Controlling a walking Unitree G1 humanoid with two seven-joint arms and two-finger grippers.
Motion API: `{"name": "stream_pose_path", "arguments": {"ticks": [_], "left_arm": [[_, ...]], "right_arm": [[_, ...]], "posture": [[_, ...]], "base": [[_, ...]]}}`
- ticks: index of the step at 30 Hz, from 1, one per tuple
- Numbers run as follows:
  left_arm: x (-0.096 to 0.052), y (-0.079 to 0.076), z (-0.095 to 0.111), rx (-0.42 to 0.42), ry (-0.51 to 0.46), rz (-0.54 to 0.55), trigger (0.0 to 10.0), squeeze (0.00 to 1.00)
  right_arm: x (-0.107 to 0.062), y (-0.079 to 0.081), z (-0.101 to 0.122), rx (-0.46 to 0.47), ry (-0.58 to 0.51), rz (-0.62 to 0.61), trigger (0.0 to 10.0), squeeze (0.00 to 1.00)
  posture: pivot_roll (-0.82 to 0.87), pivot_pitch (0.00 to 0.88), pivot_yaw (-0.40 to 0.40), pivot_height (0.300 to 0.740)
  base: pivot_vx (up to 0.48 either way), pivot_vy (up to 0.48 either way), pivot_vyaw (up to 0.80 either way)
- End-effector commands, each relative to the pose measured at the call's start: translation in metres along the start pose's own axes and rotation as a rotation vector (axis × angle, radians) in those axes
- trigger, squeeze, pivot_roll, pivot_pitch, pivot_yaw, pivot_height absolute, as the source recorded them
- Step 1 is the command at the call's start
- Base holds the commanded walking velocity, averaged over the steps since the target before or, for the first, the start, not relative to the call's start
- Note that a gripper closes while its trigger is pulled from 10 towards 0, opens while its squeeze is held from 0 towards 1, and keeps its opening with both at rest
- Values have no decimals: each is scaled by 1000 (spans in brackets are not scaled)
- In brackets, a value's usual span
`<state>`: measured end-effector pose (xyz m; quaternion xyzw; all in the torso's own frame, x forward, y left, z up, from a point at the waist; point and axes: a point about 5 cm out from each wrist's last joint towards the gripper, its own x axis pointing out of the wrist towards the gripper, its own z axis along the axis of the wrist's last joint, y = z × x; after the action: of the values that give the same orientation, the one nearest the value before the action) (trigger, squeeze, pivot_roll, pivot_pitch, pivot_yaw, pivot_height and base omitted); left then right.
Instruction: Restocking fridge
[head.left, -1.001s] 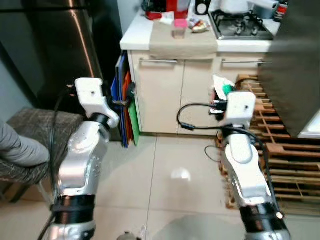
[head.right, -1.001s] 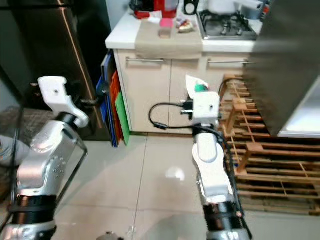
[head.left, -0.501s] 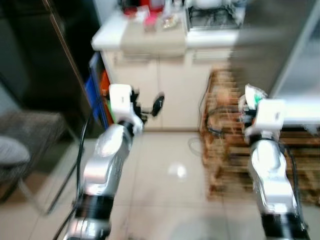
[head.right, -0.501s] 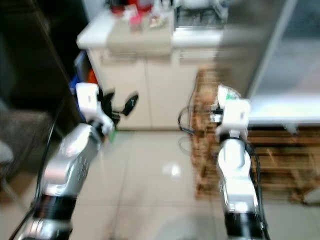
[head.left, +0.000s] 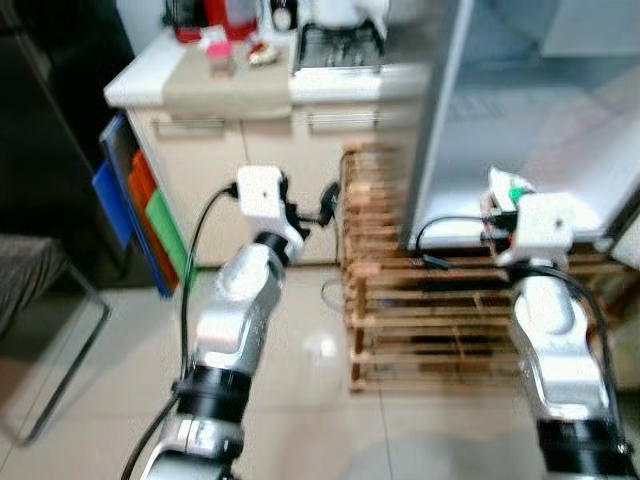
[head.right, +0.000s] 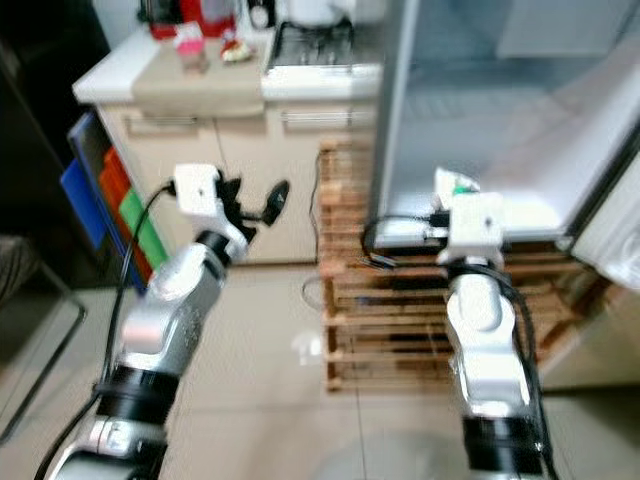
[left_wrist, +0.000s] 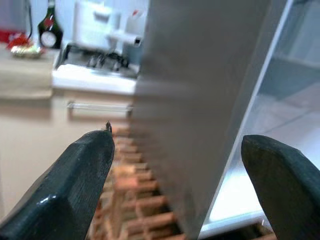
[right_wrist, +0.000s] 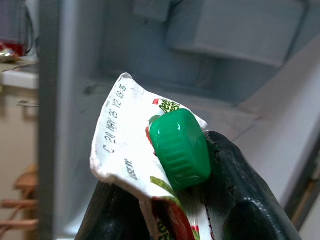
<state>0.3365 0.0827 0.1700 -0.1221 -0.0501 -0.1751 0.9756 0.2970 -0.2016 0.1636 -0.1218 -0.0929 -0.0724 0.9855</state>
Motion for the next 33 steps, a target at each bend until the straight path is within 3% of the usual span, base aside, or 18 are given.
{"name": "stream_pose_path", "arguments": {"ticks": [1,13,17,23,25,28,29,33], "left_arm": [[0,11,-2,18,15,45,10000,0],[-9,16,-3,20,-5,84,10000,0],[-23,23,5,15,-50,106,10000,0],[-43,20,19,57,-94,34,10000,0],[-46,20,25,72,-96,2,10000,0],[-51,8,25,135,-27,-172,10000,0],[-51,8,25,135,-27,-172,10000,0],[-62,-11,12,215,117,-421,10000,0]], "right_arm": [[-2,6,1,10,5,28,10000,0],[-8,12,-3,20,31,47,10000,0],[-6,20,-2,35,37,86,10000,0],[-4,35,-8,65,69,163,10000,0],[-2,41,-8,62,69,178,10000,0],[7,54,-12,136,104,199,10000,0],[7,54,-12,136,104,199,10000,0],[21,80,-15,174,142,231,10000,0]], "posture": [[-202,0,65,740],[-168,0,44,740],[-115,0,-3,740],[-50,0,-48,740],[-33,0,-51,740],[9,0,-54,740],[9,0,-54,740],[33,0,2,740]], "base": [[270,-394,0],[272,-392,0],[89,-79,0],[0,0,0],[0,0,0],[0,0,0],[0,0,0],[0,0,0]]}}
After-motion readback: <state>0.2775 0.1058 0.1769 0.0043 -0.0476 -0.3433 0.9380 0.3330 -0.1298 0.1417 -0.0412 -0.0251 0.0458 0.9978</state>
